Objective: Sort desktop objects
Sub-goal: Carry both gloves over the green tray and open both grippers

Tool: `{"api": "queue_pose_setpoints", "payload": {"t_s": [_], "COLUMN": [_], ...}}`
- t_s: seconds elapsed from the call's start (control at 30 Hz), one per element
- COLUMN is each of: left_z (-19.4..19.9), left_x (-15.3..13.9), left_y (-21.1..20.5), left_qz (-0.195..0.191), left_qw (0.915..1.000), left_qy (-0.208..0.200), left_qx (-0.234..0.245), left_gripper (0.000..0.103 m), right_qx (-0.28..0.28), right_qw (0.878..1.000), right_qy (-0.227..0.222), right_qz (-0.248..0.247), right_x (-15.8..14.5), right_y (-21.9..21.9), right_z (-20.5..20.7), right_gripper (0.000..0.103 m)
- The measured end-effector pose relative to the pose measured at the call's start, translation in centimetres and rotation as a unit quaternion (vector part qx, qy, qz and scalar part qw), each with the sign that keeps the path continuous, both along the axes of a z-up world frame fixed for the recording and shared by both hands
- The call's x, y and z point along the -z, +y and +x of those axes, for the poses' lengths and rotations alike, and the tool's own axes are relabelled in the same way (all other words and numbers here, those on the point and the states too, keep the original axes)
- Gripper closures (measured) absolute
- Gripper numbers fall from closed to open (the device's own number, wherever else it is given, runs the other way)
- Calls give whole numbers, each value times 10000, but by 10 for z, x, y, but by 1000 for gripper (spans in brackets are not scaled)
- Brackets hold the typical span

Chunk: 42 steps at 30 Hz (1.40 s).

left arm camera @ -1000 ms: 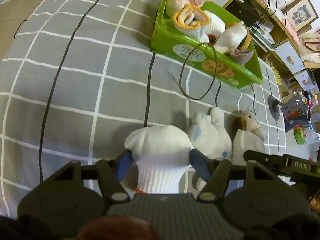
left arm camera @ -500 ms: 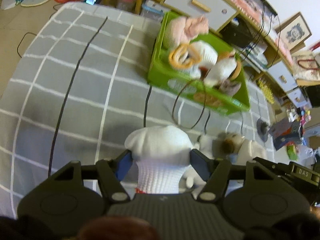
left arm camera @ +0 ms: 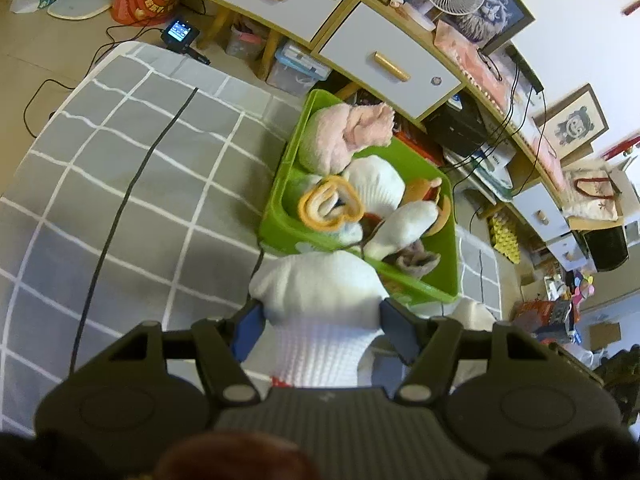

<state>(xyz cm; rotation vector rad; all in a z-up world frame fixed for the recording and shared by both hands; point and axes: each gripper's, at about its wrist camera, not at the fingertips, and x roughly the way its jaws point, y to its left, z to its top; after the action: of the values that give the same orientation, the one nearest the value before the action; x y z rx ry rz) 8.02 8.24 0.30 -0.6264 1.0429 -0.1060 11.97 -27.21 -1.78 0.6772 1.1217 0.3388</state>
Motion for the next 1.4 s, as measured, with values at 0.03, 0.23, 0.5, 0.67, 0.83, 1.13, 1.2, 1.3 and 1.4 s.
{"api": "queue_pose_setpoints", "payload": {"t_s": [0.03, 0.23, 0.5, 0.67, 0.83, 1.13, 1.2, 1.3, 1.4], "left_z": [1, 6, 6, 8, 15, 52, 62, 75, 85], "left_x": [-1, 0, -3, -7, -12, -28, -29, -27, -22], "left_y": [-1, -8, -11, -18, -23, -38, -42, -46, -48], "left_qz": [0, 3, -14, -2, 37, 114, 162, 193, 253], "left_qw": [10000, 10000, 9998, 9997, 9996, 9987, 9983, 9974, 9958], "left_qy": [-21, -60, -154, -223, -294, -494, -562, -688, -876], "left_qx": [-14, -15, -88, -52, -26, 60, 75, 15, -65], "left_gripper": [39, 39, 39, 39, 39, 39, 39, 39, 39], "right_qx": [21, 76, 96, 122, 181, 500, 630, 798, 952], "right_qw": [10000, 9999, 9999, 9998, 9997, 9978, 9963, 9934, 9904], "right_qy": [-3, -91, -136, -149, -173, -423, -581, -817, -999], "right_qz": [46, 90, 12, -23, -24, 116, 101, 83, 38], "right_x": [1, -2, -3, -4, -7, -14, -17, -18, -16], "right_y": [1, 9, 15, 17, 16, 4, 2, -1, -2], "right_z": [2, 8, 9, 9, 9, 20, 23, 27, 31], "right_gripper": [21, 21, 21, 21, 21, 22, 22, 22, 23]}}
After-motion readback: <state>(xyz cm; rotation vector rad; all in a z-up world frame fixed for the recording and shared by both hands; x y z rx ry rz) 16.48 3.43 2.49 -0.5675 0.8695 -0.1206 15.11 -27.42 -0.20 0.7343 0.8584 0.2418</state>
